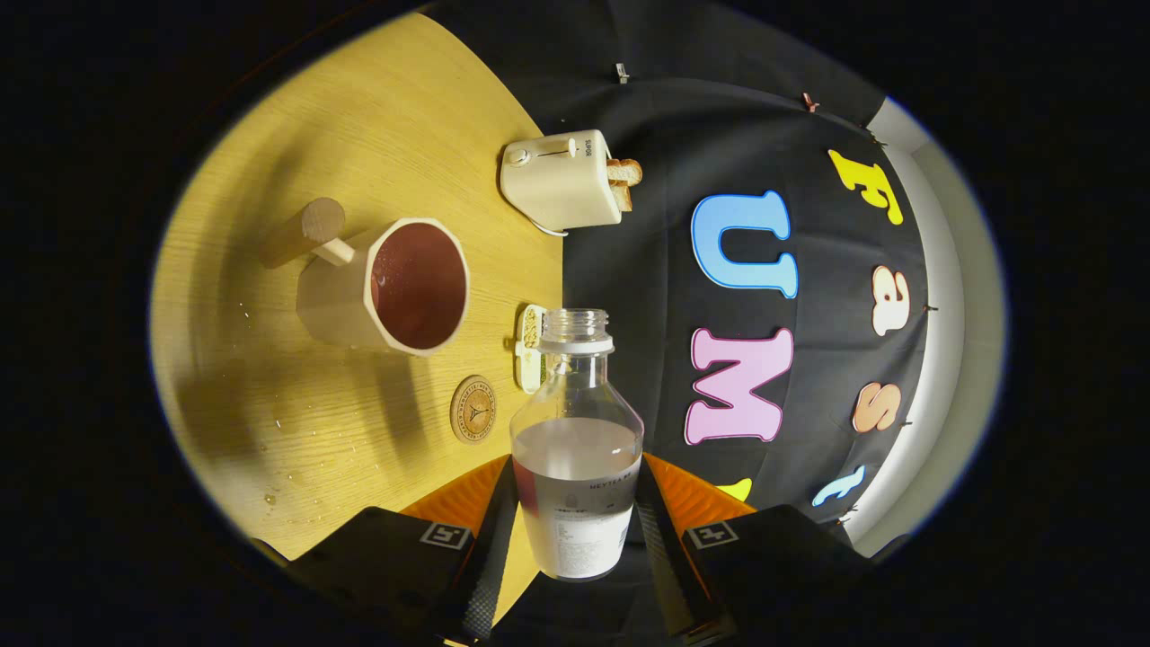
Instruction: Take the bottle from table, then pour the juice into the cup, finally place the bottle on the coaster
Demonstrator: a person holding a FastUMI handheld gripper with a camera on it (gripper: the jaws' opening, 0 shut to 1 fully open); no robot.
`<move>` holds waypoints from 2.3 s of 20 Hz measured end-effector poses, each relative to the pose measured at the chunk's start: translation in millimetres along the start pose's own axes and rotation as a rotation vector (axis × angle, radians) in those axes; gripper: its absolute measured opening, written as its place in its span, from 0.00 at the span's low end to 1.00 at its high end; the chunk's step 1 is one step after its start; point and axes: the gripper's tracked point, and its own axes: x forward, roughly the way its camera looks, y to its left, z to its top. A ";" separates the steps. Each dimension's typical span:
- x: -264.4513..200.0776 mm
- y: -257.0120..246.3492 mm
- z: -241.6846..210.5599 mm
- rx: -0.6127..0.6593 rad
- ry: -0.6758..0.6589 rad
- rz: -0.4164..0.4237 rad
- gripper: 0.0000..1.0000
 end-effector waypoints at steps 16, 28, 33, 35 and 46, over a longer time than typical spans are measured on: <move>3.8 3.3 4.5 -0.152 -0.032 -0.001 0.72; 1.4 8.3 4.5 -0.240 -0.022 0.000 0.71; 5.2 9.6 5.3 -0.269 -0.023 0.005 0.71; 5.5 7.7 6.2 -0.279 -0.024 0.004 0.71; 9.3 1.2 8.7 -0.325 -0.040 -0.019 0.71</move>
